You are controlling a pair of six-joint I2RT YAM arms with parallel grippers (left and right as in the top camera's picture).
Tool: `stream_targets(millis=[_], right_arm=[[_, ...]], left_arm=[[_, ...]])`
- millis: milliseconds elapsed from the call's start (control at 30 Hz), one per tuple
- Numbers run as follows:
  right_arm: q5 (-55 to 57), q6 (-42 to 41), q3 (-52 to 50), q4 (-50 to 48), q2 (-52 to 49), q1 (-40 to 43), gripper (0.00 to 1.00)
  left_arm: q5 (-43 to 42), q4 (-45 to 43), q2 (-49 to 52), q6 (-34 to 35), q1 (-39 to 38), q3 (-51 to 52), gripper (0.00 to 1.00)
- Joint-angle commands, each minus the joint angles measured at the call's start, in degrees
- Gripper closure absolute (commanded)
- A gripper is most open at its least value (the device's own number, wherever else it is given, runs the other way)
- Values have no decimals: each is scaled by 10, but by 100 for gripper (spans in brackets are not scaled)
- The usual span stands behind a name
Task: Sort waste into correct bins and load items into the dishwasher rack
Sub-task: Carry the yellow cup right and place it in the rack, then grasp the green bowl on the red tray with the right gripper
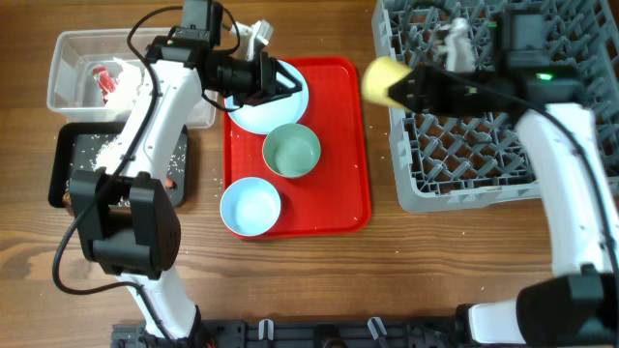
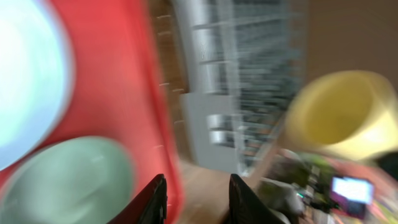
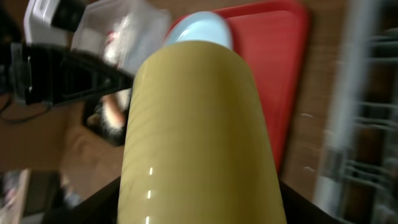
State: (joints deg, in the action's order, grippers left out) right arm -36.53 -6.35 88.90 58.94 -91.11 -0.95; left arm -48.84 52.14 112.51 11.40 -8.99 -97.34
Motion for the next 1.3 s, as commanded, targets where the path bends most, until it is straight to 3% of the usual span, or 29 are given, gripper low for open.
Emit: stream_targets(millis=[0,133,400,733,933,1000,1133,1267], right_arm=[[216,-16,73,100,32,20,31],[335,-59,77,171,23,20,31],[364,-89,77,276,-72,21,28],[385,-107,58,270,-125,25,28],[315,-66,81,240,-112,22,27],[284,-40,113,229,-96,10,24],[265,-26,160,197,-74,-43,17],[257,-27,158,147,-74,-115,14]], left_arm=[[133,25,1,-7,1,-4,69],[196,56,1,-7,1,-4,70],[264,84,1,-7,1,-4,72],[264,84,1,-8,1,-4,73],[264,84,1,-7,1,-4,72],[264,84,1,-7,1,-4,69],[264,84,1,-7,1,-4,53],[264,89,1,-7,1,-4,48]])
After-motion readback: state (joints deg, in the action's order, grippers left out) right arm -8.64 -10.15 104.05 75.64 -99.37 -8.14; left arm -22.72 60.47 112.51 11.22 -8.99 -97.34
